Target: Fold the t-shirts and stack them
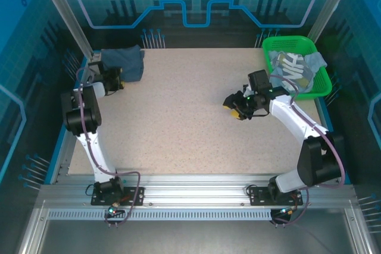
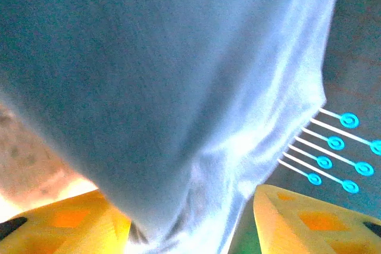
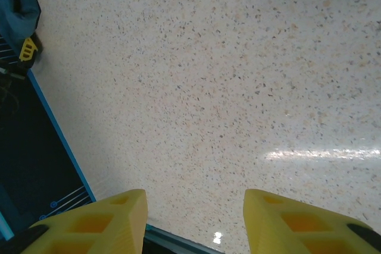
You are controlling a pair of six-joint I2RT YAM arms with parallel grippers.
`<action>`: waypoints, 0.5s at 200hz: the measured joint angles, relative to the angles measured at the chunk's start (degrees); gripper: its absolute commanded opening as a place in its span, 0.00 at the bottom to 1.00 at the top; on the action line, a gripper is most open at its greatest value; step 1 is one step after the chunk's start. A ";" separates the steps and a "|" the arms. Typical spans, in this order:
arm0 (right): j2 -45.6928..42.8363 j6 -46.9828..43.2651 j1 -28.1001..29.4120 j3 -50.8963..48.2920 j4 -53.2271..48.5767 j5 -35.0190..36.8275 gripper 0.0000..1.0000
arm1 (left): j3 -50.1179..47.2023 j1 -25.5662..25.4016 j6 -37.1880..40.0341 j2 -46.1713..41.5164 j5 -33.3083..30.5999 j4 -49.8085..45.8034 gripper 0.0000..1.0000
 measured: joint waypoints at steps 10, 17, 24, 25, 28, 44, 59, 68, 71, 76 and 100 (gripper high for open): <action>0.50 -0.33 0.00 0.72 0.00 -0.15 0.47 | -1.42 -0.81 -0.24 -2.34 0.00 0.42 0.52; 0.81 -0.55 0.00 1.16 0.00 -0.39 0.46 | -2.38 -1.51 -0.74 -3.98 0.02 0.96 0.49; 1.01 -0.79 0.00 1.53 0.00 -0.55 0.46 | -3.23 -2.45 -1.40 -5.64 0.02 1.62 0.48; 1.05 -0.79 0.00 1.57 -0.02 -0.57 0.46 | -3.37 -2.69 -1.51 -5.95 0.04 1.75 0.48; 1.16 -0.96 0.00 1.77 0.00 -0.61 0.46 | -3.67 -3.08 -1.44 -6.49 0.04 2.16 0.48; 1.60 -1.60 0.00 2.38 -0.09 -0.68 0.48 | -5.38 -5.77 -2.64 -10.10 0.04 3.17 0.50; 1.70 -2.51 -0.04 2.84 -0.57 -0.39 0.55 | -7.34 -8.09 -2.62 -14.19 -0.33 1.29 0.56; 1.62 -3.61 -0.11 3.23 -0.90 0.11 0.67 | -8.61 -9.33 -2.49 -17.11 -1.27 -1.38 0.96; 1.55 -3.37 -0.11 3.37 -0.96 0.46 0.81 | -9.11 -9.70 -1.64 -18.67 -1.70 -2.84 0.98; 1.42 -4.24 -0.22 3.58 -1.09 0.94 0.99 | -9.75 -10.14 -1.31 -20.52 -2.40 -4.70 0.99; -1.29 -6.62 -0.50 5.03 -2.12 4.39 1.00 | -10.19 -11.08 4.83 -31.36 -7.13 -15.06 0.99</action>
